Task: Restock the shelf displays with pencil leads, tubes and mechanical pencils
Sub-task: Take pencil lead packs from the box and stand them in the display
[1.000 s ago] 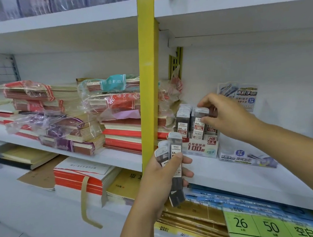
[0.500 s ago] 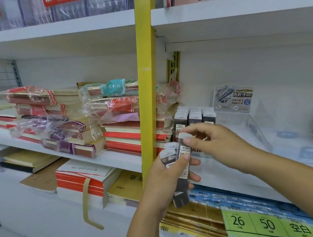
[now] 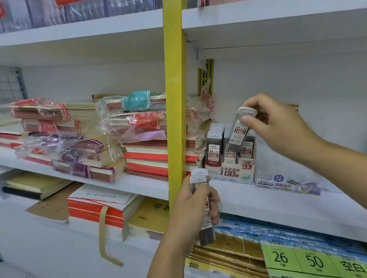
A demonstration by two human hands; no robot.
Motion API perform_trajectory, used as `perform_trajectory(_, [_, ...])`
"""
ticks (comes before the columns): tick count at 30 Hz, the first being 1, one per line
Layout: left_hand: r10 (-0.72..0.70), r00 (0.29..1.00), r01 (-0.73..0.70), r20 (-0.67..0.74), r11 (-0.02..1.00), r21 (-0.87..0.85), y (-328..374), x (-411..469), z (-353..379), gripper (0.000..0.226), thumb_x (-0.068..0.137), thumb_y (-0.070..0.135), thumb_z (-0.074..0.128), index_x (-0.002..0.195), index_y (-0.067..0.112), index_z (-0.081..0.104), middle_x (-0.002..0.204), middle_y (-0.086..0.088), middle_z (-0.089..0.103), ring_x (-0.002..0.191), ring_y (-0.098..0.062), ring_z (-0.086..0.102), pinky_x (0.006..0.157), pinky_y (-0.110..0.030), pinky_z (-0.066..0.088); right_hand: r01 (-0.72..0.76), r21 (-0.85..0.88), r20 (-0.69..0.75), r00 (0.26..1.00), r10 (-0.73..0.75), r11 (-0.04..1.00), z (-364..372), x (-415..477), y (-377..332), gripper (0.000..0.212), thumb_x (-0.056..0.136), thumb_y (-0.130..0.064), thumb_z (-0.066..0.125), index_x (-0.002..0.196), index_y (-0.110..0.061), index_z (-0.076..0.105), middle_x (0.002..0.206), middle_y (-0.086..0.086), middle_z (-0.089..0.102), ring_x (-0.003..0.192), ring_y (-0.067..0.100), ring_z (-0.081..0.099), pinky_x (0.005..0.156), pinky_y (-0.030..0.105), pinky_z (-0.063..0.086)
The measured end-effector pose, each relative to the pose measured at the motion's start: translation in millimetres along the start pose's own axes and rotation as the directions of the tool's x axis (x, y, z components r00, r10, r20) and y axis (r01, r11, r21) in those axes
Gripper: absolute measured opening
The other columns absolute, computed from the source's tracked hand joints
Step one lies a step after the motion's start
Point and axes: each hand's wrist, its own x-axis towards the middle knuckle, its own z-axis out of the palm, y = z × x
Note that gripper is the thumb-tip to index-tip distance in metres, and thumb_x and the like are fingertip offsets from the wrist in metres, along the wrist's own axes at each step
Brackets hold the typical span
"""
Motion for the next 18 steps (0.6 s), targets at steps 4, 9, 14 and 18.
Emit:
perform_trajectory(4, [0.017, 0.999, -0.017, 0.027, 1.000, 0.010, 2.0, -3.0, -0.6, 0.016, 0.101, 0.019, 0.052, 0.114, 0.010, 0.057, 0.073, -0.008, 0.069, 0.060, -0.019, 0.063, 0.057, -0.027, 0.054, 0.006, -0.145, 0.053, 0.999, 0.001, 0.989, 12.3, 6.7, 4.1, 0.011, 0.090, -0.024, 0.064, 0.099, -0.029, 0.060, 0.092, -0.011, 0.061, 0.083, 0.005, 0.057, 0.074, 0.027, 0.047])
perform_trajectory(9, [0.060, 0.998, -0.060, -0.003, 0.997, -0.054, 4.2, -1.1, -1.2, 0.019, 0.100, 0.022, 0.057, 0.118, 0.017, 0.056, 0.101, -0.005, 0.077, 0.078, -0.021, 0.074, 0.062, -0.029, 0.059, -0.055, -0.055, 0.047, 0.997, 0.057, 0.997, 19.8, 9.2, 8.2, 0.024, 0.087, -0.024, 0.069, 0.104, -0.032, 0.055, 0.087, -0.012, 0.061, 0.081, 0.005, 0.060, 0.075, 0.029, 0.051])
perform_trajectory(14, [0.099, 0.993, -0.106, -0.064, 0.988, -0.114, 3.3, -0.1, -1.2, 0.028, 0.088, 0.033, 0.068, 0.113, 0.021, 0.062, 0.098, -0.009, 0.076, 0.089, -0.027, 0.076, 0.065, -0.030, 0.060, 0.016, -0.248, 0.061, 0.998, -0.001, 0.969, 32.9, -0.3, 18.4, 0.023, 0.084, -0.032, 0.070, 0.105, -0.028, 0.060, 0.089, -0.014, 0.054, 0.093, 0.010, 0.050, 0.076, 0.029, 0.040])
perform_trajectory(18, [0.119, 0.991, -0.123, -0.055, 0.990, -0.066, 2.9, -1.7, 2.8, 0.028, 0.082, 0.044, 0.067, 0.106, 0.030, 0.064, 0.092, -0.008, 0.076, 0.083, -0.027, 0.076, 0.065, -0.030, 0.061, 0.036, -0.456, 0.056, 0.998, -0.012, 0.889, 35.5, -6.3, 19.9, 0.032, 0.088, -0.033, 0.066, 0.119, -0.025, 0.064, 0.099, -0.008, 0.045, 0.104, 0.012, 0.036, 0.080, 0.027, 0.031])
